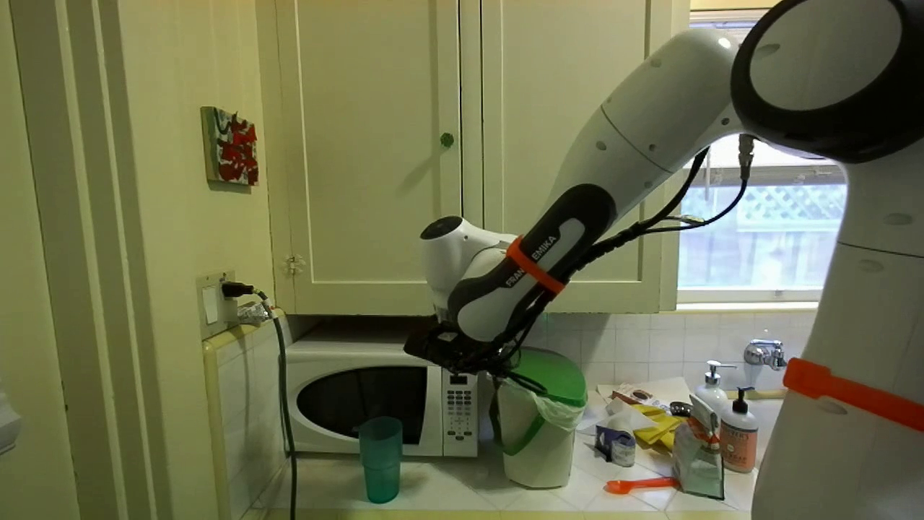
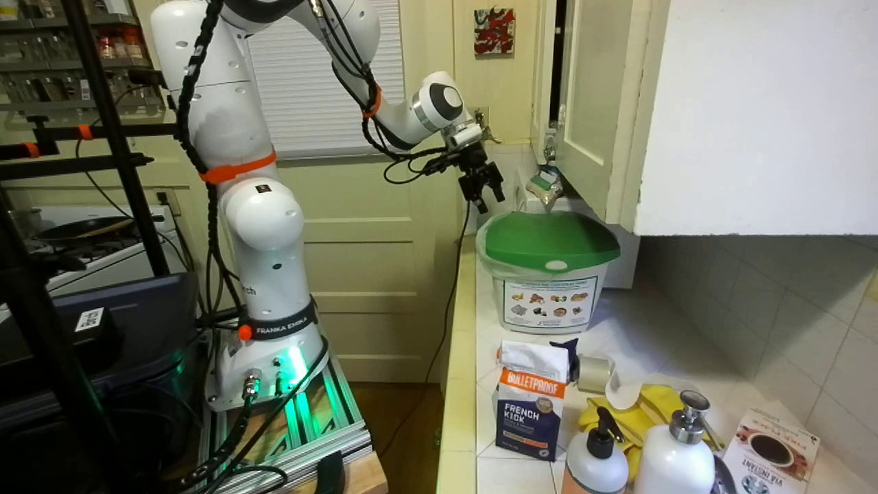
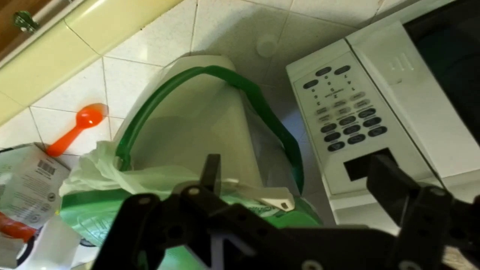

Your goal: Move the tape and orange spoon to the right then move the bin forwards.

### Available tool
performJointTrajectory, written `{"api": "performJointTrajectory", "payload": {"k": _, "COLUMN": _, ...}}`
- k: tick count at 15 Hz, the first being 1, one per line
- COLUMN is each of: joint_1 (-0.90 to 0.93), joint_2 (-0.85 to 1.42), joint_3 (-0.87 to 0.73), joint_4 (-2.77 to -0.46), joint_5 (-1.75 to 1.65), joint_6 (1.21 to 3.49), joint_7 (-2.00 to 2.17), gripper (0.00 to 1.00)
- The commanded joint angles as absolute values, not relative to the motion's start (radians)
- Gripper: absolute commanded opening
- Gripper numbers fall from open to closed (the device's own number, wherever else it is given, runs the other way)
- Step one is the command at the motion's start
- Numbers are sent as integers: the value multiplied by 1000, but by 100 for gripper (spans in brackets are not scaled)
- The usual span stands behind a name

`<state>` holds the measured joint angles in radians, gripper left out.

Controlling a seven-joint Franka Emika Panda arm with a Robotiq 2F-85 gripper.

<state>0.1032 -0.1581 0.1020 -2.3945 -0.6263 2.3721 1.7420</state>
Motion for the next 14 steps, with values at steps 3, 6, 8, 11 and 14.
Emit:
{"api": "performJointTrajectory", "payload": {"k": 3, "joint_1": 84, "joint_2": -312, "joint_3": 86, "joint_4": -2490, "joint_5": -483, "joint_6": 2354, "joint_7": 1369, "gripper": 100}}
{"api": "performJointTrajectory", "payload": {"k": 6, "joint_1": 56, "joint_2": -380, "joint_3": 88, "joint_4": -2507, "joint_5": -448, "joint_6": 2300, "joint_7": 1222, "gripper": 100}}
{"api": "performJointTrajectory", "payload": {"k": 8, "joint_1": 34, "joint_2": -427, "joint_3": 85, "joint_4": -2516, "joint_5": -433, "joint_6": 2255, "joint_7": 1142, "gripper": 100}}
{"api": "performJointTrajectory", "payload": {"k": 11, "joint_1": 2, "joint_2": -489, "joint_3": 91, "joint_4": -2519, "joint_5": -430, "joint_6": 2152, "joint_7": 1047, "gripper": 100}}
{"api": "performJointTrajectory", "payload": {"k": 14, "joint_1": -25, "joint_2": -557, "joint_3": 84, "joint_4": -2547, "joint_5": -453, "joint_6": 2112, "joint_7": 948, "gripper": 100}}
